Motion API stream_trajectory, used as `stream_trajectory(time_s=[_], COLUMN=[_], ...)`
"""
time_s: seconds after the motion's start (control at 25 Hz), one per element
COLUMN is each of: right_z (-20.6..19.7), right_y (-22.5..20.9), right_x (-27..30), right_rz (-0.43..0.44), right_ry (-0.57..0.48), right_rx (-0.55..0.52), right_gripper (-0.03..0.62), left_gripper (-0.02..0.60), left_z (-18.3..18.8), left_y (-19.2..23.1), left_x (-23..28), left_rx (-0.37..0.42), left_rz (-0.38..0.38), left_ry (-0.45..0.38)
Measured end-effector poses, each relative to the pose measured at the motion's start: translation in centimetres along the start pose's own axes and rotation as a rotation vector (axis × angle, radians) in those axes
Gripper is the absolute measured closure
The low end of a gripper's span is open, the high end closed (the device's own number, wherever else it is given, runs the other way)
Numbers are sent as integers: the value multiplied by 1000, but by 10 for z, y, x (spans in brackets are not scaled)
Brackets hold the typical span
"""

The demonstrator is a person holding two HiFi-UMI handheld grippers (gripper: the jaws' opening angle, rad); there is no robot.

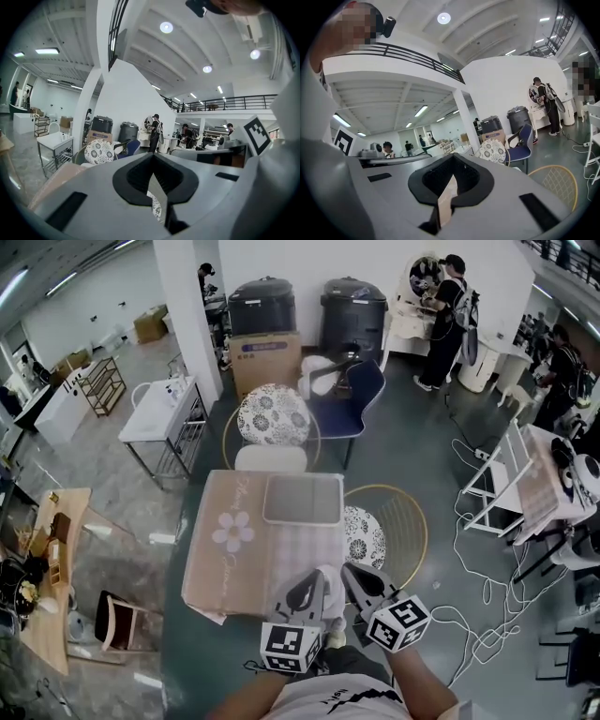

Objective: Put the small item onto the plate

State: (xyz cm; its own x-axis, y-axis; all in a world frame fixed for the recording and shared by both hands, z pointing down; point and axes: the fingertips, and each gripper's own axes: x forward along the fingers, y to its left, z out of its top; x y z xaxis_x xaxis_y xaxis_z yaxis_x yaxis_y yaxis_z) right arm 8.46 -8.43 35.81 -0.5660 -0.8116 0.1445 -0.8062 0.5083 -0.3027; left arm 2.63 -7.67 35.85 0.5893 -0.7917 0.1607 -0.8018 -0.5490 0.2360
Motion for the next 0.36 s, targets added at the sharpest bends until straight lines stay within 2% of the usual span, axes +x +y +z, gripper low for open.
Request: stream_trajectory(time_s=[0.2, 0.36], right_z=[-3, -3], right_y=[2, -1], right_x=[-9, -16], right_rz=[-9, -42], right_ry=[4, -14], right_rx=[8, 19], right_gripper=[580, 580], left_gripper=[578, 578], left_z=[-2, -3], left_y=[-5, -11], left_x=[-4, -1], left_rx=[-17, 2], left_rz=[-11, -47], left_ry=[-4, 0])
